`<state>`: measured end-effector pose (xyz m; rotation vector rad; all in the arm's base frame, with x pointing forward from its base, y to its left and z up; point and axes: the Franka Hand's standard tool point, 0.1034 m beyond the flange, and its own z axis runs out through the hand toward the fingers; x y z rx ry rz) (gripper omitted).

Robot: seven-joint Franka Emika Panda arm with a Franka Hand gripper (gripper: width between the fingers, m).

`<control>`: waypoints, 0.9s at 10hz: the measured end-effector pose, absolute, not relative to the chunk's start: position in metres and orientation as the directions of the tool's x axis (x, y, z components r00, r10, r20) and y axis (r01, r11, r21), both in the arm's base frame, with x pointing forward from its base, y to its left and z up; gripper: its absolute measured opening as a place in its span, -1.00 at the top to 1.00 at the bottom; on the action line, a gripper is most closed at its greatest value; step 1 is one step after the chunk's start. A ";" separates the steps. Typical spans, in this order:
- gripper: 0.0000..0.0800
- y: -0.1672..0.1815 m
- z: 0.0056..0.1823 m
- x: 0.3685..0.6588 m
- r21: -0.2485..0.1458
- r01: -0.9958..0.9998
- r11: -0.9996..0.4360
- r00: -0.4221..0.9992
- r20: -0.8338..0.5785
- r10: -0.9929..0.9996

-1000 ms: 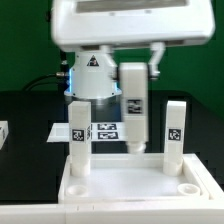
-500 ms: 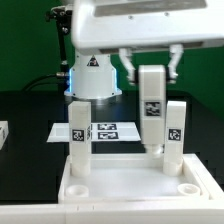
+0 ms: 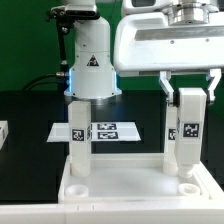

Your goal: Assemble desk

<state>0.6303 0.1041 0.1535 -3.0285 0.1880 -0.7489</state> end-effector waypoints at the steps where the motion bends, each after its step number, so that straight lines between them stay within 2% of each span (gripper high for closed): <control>1: 0.29 0.106 0.151 0.630 -0.046 -0.115 -0.992 0.877 0.464 -0.123; 3: 0.29 0.113 0.140 0.627 -0.036 -0.103 -0.994 0.881 0.460 -0.108; 9: 0.29 0.114 0.126 0.631 -0.020 -0.096 -0.995 0.879 0.467 -0.094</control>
Offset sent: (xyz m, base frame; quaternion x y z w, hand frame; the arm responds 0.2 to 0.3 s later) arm 0.0099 -0.0024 -0.0018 -0.0131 0.0150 -0.0107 0.9997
